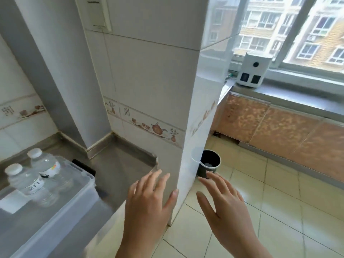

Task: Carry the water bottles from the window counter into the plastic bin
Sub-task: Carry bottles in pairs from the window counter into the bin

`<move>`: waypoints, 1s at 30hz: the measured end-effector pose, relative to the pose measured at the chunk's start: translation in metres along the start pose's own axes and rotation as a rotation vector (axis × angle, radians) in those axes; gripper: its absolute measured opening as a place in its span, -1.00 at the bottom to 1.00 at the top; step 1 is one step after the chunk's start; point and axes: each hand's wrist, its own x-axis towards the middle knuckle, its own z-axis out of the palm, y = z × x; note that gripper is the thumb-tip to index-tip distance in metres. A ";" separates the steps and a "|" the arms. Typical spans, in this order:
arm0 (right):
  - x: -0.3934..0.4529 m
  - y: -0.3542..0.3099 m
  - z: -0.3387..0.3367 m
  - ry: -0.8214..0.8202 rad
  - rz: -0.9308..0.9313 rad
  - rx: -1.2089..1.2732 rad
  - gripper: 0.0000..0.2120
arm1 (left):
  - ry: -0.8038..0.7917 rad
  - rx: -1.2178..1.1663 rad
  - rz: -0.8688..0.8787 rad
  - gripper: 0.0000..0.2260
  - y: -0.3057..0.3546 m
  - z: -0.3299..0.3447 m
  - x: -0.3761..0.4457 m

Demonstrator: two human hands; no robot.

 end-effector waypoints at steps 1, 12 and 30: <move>-0.002 0.011 -0.005 0.009 0.025 -0.003 -0.59 | -0.018 -0.012 0.020 -0.55 0.011 0.006 0.004; -0.036 0.169 -0.071 0.124 0.280 -0.040 -0.60 | -0.096 -0.087 0.249 -0.56 0.178 0.084 0.032; -0.081 0.426 -0.177 0.264 0.663 -0.139 -0.53 | -0.247 -0.201 0.644 -0.55 0.450 0.223 0.086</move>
